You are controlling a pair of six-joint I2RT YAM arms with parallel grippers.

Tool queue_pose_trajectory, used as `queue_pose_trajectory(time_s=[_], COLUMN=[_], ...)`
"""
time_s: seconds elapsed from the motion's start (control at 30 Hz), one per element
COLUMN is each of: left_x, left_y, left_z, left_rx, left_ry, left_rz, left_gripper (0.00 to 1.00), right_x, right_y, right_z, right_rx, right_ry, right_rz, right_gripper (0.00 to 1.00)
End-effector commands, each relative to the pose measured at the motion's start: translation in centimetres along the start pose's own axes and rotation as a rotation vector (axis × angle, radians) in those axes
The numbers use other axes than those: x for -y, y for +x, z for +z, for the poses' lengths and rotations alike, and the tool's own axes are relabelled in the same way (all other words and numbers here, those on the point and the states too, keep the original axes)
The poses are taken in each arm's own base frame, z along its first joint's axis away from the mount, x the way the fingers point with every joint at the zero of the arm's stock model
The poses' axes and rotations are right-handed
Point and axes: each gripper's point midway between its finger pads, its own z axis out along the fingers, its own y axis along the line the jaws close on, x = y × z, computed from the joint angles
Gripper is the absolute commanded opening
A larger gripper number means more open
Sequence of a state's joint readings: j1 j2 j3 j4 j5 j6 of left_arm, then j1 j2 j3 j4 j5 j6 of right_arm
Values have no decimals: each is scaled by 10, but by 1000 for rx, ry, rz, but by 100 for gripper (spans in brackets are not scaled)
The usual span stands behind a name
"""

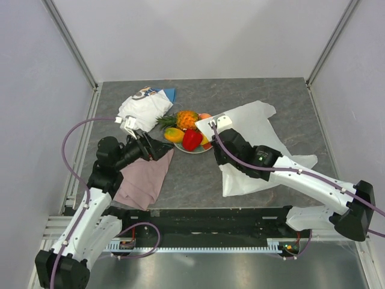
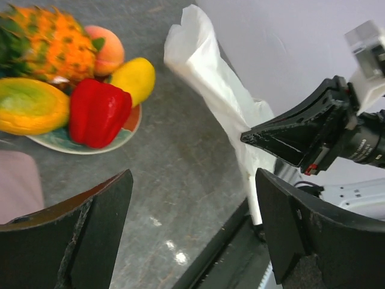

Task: Place the fruits into the plastic bag

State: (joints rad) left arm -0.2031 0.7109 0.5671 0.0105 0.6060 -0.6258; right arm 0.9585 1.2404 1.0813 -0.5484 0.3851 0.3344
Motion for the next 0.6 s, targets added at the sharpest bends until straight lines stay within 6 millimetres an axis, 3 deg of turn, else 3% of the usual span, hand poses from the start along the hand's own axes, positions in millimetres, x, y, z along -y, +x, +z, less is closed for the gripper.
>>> queue_pose_trajectory(time_s=[0.0,0.1,0.2,0.57], left_x=[26,30,35,7], left_y=[4,15,22,57], left_z=[15,24,32,58], left_rx=[13,-5,-15,-129], left_ry=[130,155,178,100], left_rz=[-103,-129,-128,-155], left_gripper=[91,98,99,99], right_x=[-34,-56,-75,-114], right_y=[-6,-5,-4,-12], right_z=[-2,3,6,-3], right_rx=[27,41,48,95], right_ry=[-103,-151,-186,-310], right_rz=[71,89,82,93], right_gripper=[0,0,0,0])
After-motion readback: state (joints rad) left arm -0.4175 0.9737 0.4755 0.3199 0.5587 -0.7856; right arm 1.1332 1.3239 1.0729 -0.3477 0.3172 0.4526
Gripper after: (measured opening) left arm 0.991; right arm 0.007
